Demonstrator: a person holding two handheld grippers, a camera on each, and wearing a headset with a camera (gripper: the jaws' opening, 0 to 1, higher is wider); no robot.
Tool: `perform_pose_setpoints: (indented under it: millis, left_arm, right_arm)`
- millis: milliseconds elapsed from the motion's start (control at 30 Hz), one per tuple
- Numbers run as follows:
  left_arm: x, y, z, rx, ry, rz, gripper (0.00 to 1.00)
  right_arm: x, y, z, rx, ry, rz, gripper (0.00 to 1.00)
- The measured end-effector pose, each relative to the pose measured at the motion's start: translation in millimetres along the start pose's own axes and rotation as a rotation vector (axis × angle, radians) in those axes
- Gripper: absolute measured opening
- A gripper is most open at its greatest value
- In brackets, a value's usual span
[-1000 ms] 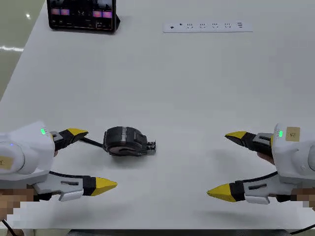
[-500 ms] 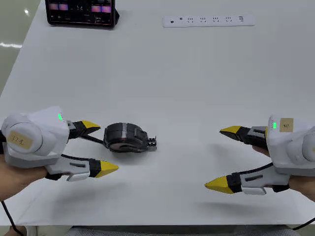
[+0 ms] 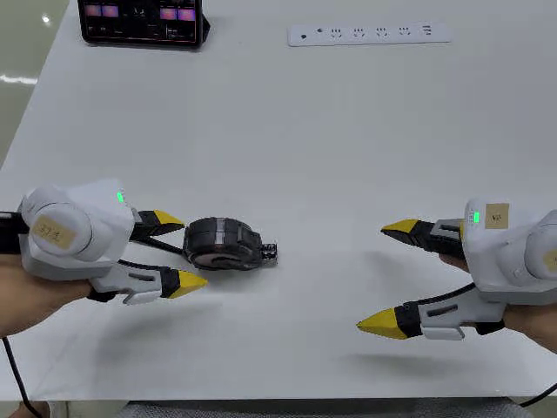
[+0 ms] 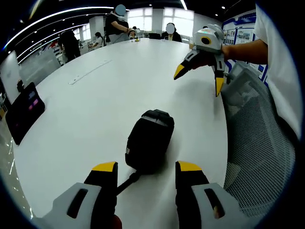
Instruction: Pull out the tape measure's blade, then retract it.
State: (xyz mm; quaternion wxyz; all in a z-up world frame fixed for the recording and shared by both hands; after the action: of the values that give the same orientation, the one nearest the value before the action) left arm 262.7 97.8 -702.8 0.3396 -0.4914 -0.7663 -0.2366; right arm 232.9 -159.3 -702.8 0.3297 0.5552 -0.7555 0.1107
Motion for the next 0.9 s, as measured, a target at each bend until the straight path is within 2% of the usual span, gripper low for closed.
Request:
perform_pose_setpoints:
  millis: [267, 900]
  left_arm:
    - [-5.2, 0.6, -3.0, -0.037, 0.013, 0.02, 0.35]
    - [-12.4, 2.3, -6.2, -0.089, 0.027, 0.031, 0.27]
  right_arm:
    - [-1.0, 0.7, 0.1, -0.001, 0.0, -0.003, 0.75]
    - [-4.3, 2.4, 3.8, -0.009, 0.003, -0.009, 0.73]
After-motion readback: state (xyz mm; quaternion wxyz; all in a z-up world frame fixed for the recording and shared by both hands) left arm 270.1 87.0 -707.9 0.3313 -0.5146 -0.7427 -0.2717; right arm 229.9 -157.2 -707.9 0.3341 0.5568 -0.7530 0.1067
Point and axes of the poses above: the centre of the closed fingertips' face, and the gripper's own axes: x roughly backward along the fingers, y roughly to its left, z roughly out of its underside, the point moved 5 cm from there along x, roughly backward along the fingers, and after that the axes turned 4 degrees about -x, right-handed, at the moved point
